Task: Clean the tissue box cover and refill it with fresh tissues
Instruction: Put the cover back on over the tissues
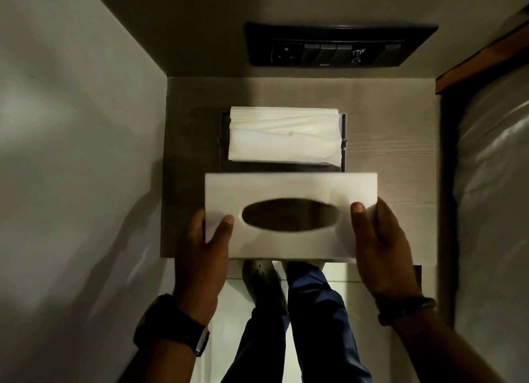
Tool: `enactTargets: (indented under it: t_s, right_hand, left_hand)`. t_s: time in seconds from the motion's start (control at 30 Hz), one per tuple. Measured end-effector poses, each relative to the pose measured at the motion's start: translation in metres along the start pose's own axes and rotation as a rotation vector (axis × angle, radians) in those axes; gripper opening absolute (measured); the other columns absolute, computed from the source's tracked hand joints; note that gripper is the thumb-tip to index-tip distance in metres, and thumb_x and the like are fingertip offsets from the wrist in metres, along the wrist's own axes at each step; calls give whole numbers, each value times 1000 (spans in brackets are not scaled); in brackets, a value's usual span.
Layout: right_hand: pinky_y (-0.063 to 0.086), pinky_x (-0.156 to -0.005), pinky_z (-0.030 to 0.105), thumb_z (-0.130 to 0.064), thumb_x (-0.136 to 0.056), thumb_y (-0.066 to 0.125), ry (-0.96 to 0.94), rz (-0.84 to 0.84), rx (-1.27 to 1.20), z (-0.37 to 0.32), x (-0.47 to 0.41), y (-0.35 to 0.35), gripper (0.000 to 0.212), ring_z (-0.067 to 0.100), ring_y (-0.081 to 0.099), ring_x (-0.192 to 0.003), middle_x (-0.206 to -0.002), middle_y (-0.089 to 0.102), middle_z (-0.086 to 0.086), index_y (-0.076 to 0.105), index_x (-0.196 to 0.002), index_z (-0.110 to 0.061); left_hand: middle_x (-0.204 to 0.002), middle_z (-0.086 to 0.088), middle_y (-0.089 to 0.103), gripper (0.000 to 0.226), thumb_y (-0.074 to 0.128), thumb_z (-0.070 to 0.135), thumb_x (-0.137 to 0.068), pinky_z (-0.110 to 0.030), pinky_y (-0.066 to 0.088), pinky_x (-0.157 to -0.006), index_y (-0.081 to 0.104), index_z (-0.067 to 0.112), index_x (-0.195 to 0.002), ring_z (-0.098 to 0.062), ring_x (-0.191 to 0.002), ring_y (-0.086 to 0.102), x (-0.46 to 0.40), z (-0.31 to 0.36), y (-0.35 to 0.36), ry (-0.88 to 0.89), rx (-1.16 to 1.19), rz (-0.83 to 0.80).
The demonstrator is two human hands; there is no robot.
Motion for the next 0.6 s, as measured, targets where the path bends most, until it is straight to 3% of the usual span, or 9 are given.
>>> enactTargets:
  t_s: [0.1,0.2,0.33,0.47,0.6]
  right_hand:
    - [45,-64,18,-47,-95,46,-88,62,-29,-35,-16,-7,25,-4,54,-71,-79,55,-11,52,-88,-23]
    - [45,-77,24,-45,-96,46,-140,82,-69,-55,-54,-7,26,0,53,-81,-87,57,-14,57,-96,-22]
    - [40,-77,30,-43,-97,45,-110,88,17,-57,-108,8,24,11,49,-80,-80,54,-10,51,-84,-24]
    - [33,-72,27,-42,-97,44,-19,61,93,-39,-135,26,31,19,47,-78,-73,47,-8,42,-78,-18]
    - [31,-74,26,-42,-97,44,15,37,166,-28,-136,32,29,22,46,-82,-89,51,3,40,-89,-14]
  left_hand:
    - [-104,9,61,31,54,33,-92,-20,46,-65,55,25,-122,-7,-89,59,-10,52,-8,121,40,70]
    - [-110,8,61,35,52,34,-94,-12,46,-60,54,23,-127,0,-86,58,-43,97,1,198,46,34]
    - [-118,4,56,39,48,36,-96,-21,44,-68,47,23,-133,-9,-91,54,-94,120,18,193,-28,-34]
    - [-123,2,52,41,45,38,-97,-32,43,-80,43,24,-136,-18,-100,52,-120,111,33,130,-78,-73]
    - [-125,-3,51,41,43,34,-99,-27,40,-74,42,19,-136,-16,-96,47,-122,96,38,104,-143,-42]
Point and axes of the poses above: each hand's wrist, its own x-axis away from the middle knuckle, its own y-axis out of the palm, z = x × y, the point moved 7 cm from there along -x, towards the middle knuckle
